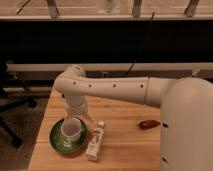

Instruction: Place the ceramic cup in the ceramic bowl

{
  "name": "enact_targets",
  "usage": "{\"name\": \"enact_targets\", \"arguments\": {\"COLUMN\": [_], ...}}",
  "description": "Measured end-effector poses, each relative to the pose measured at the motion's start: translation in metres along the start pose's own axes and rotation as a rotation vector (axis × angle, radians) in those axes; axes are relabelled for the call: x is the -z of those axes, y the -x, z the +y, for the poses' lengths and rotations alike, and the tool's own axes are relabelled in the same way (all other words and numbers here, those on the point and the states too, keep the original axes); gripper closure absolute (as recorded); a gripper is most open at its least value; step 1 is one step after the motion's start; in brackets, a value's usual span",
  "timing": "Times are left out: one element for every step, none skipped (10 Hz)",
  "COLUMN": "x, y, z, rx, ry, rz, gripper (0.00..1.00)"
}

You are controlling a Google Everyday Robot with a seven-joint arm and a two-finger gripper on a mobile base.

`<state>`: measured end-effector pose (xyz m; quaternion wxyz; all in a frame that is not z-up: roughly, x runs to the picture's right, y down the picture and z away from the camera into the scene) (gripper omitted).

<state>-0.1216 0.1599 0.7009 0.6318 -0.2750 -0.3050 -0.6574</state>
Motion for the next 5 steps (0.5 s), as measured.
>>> {"name": "enact_targets", "arguments": {"x": [0.0038,0.0082,0.0109,0.0105,0.0064], "y": [-0.0005,-0.0016,-0.0022,-0.0019,-0.0016], "z": [0.0017,0.0025,0.0037,0.0006,0.0009], "rx": [-0.006,-0.011,-0.014,-0.008,-0.003], "ry": [-0.013,-0.027,-0.033,-0.03,-0.02], "rz": [0.005,0.013,0.015,0.013,0.008], "gripper": [0.2,0.2,0.2,0.2,0.2]}}
